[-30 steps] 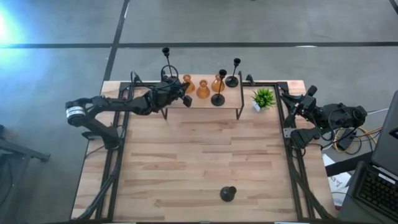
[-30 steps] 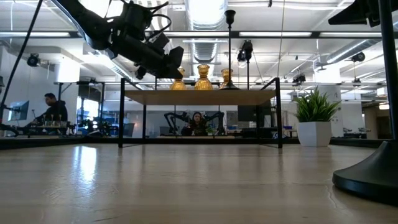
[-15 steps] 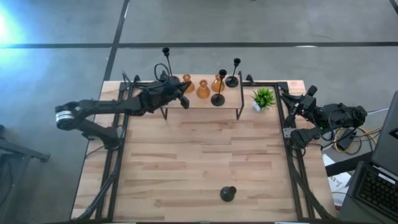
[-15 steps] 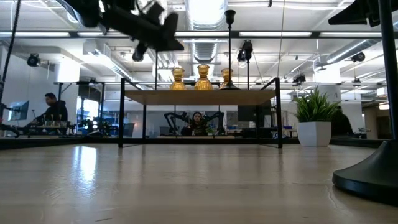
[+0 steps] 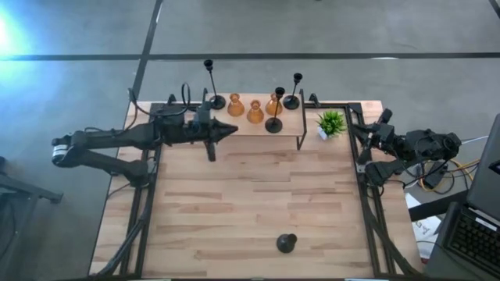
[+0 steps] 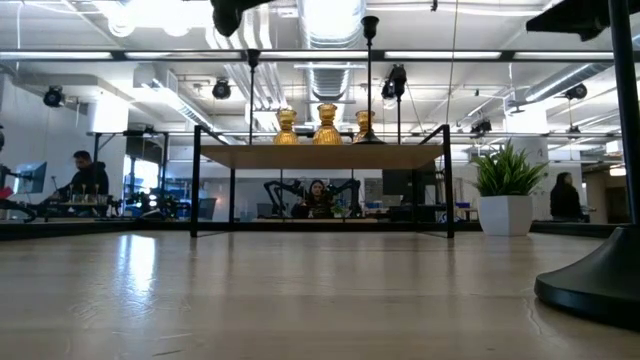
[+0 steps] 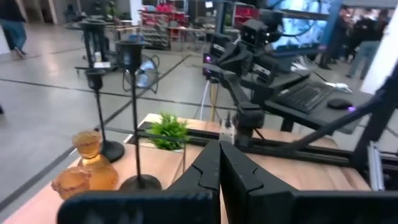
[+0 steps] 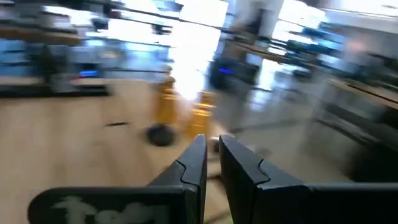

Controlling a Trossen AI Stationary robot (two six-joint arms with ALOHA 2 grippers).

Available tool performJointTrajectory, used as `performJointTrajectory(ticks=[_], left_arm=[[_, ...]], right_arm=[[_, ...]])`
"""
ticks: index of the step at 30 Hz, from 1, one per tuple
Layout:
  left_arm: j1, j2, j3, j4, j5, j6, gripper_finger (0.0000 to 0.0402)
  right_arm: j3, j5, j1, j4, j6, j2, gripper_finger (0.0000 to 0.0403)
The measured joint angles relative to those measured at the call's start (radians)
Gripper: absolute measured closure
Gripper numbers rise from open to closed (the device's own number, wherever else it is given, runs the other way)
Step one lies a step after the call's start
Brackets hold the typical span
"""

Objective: Pick & Place candle stick holders
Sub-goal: Put the black candle holder on the shelf

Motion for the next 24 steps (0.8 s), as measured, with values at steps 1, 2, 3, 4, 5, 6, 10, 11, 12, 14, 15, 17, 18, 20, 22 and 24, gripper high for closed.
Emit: performJointTrajectory(ticks=[1, 2, 3, 4, 5, 6, 10, 11, 12, 14, 15, 17, 18, 20, 22, 24], left_arm=[[-0.006, -0.009, 0.005, -0.013, 0.001, 0.004, 0.0398], [-0.009, -0.016, 0.009, -0.016, 0.001, 0.009, 0.0397], [-0.010, -0.024, 0.013, -0.015, 0.001, 0.010, 0.0397], [-0.010, -0.032, 0.017, -0.013, 0.001, 0.010, 0.0397], [-0.010, -0.038, 0.021, -0.010, 0.001, 0.010, 0.0397], [-0.010, -0.044, 0.026, -0.007, 0.001, 0.010, 0.0396], [-0.010, -0.057, 0.034, -0.003, 0.000, 0.010, 0.0396], [-0.010, -0.059, 0.034, 0.001, 0.000, 0.010, 0.0395], [-0.010, -0.061, 0.034, 0.001, 0.000, 0.010, 0.0395], [-0.010, -0.063, 0.034, 0.001, 0.000, 0.009, 0.0395], [-0.010, -0.064, 0.034, 0.000, 0.000, 0.009, 0.0395], [-0.010, -0.068, 0.034, 0.000, 0.000, 0.009, 0.0395], [-0.010, -0.070, 0.034, 0.000, 0.000, 0.009, 0.0395], [-0.010, -0.078, 0.034, 0.000, 0.000, 0.008, 0.0395], [-0.010, -0.089, 0.034, 0.000, 0.000, 0.016, 0.0395], [-0.010, -0.104, 0.034, 0.000, -0.001, 0.032, 0.0394]], right_arm=[[0.000, -0.065, 0.000, 0.004, -0.017, 0.004, 0.0365], [0.000, -0.129, 0.000, 0.009, -0.028, 0.014, 0.0365], [-0.001, -0.180, 0.000, 0.017, -0.033, 0.030, 0.0365], [-0.001, -0.220, 0.000, 0.031, -0.026, 0.055, 0.0367], [-0.001, -0.261, 0.000, 0.046, -0.003, 0.085, 0.0371], [-0.001, -0.299, 0.000, 0.057, 0.017, 0.122, 0.0376], [-0.002, -0.414, 0.000, 0.085, 0.062, 0.298, 0.0393], [-0.003, -0.419, 0.000, 0.093, 0.074, 0.342, 0.0394], [-0.004, -0.420, 0.001, 0.100, 0.086, 0.381, 0.0395], [-0.004, -0.438, 0.009, 0.104, 0.125, 0.445, 0.0395], [-0.004, -0.465, 0.016, 0.107, 0.149, 0.473, 0.0395], [-0.010, -0.534, 0.040, 0.133, 0.209, 0.524, 0.0395], [-0.016, -0.570, 0.058, 0.135, 0.243, 0.545, 0.0395], [-0.031, -0.600, 0.107, 0.150, 0.315, 0.579, 0.0395], [-0.045, -0.601, 0.174, 0.181, 0.390, 0.605, 0.0395], [-0.063, -0.588, 0.253, 0.230, 0.458, 0.633, 0.0395]])
